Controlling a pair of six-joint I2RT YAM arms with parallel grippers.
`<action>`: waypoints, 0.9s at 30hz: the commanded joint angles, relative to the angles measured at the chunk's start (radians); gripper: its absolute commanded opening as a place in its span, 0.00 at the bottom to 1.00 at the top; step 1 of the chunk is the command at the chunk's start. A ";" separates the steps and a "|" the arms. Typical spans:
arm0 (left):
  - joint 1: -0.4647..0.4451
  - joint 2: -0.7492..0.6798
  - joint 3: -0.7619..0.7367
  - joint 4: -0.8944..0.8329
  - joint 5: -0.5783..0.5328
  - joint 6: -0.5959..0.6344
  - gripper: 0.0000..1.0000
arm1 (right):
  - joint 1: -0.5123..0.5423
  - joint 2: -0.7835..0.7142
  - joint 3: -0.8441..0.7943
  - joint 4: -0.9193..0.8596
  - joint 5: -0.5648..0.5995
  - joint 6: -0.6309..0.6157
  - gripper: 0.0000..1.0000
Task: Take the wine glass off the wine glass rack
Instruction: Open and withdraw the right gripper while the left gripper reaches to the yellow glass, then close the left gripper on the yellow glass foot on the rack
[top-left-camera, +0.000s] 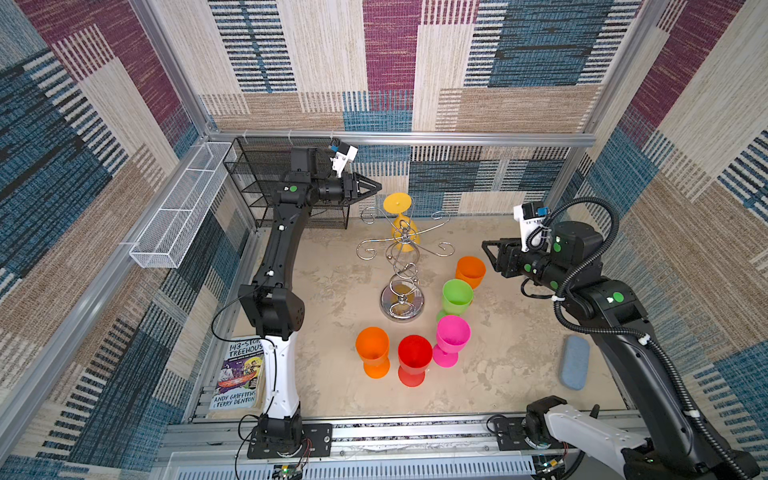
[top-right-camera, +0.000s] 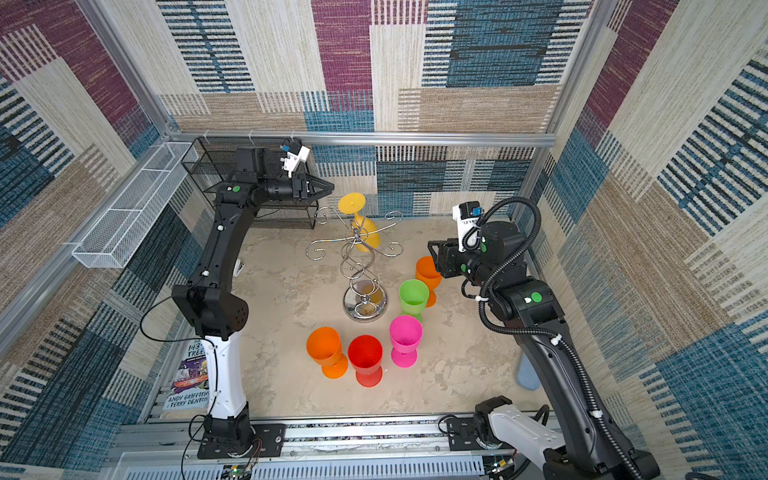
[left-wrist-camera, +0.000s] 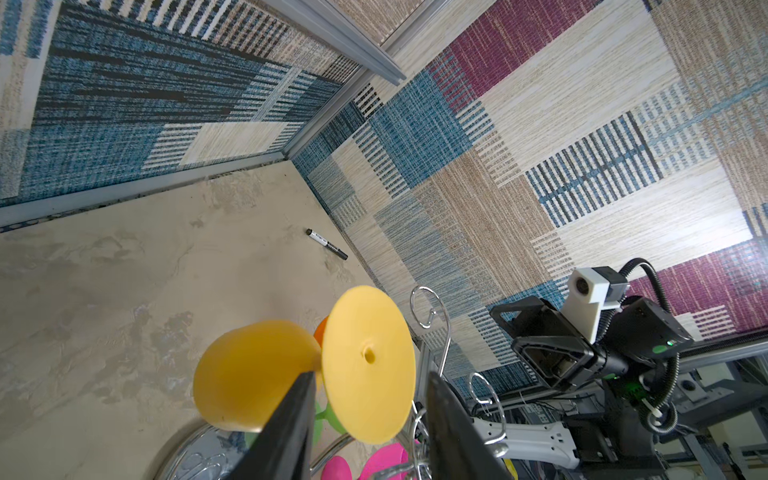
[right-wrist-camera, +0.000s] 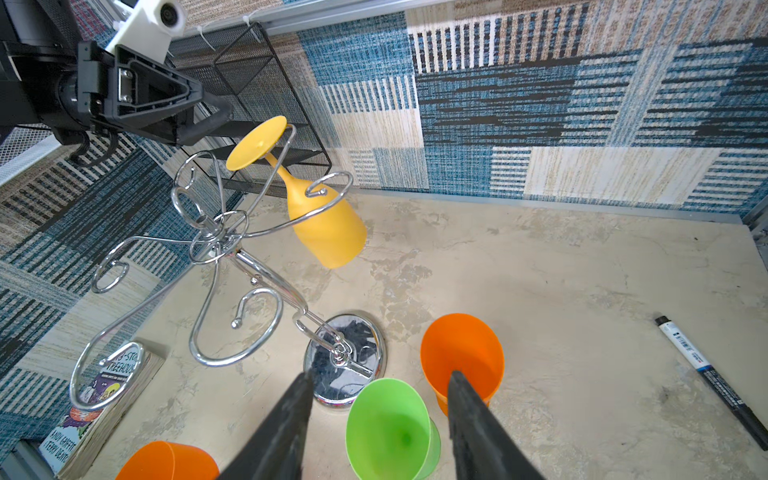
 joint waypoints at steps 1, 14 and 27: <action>-0.013 0.010 -0.023 -0.013 0.029 0.054 0.46 | 0.000 -0.003 -0.004 0.036 -0.006 0.014 0.54; -0.053 0.038 -0.052 -0.013 0.033 0.074 0.45 | -0.005 -0.019 -0.011 0.027 0.000 0.013 0.54; -0.052 0.036 -0.056 -0.016 0.039 0.084 0.33 | -0.011 -0.016 -0.037 0.040 -0.012 0.011 0.54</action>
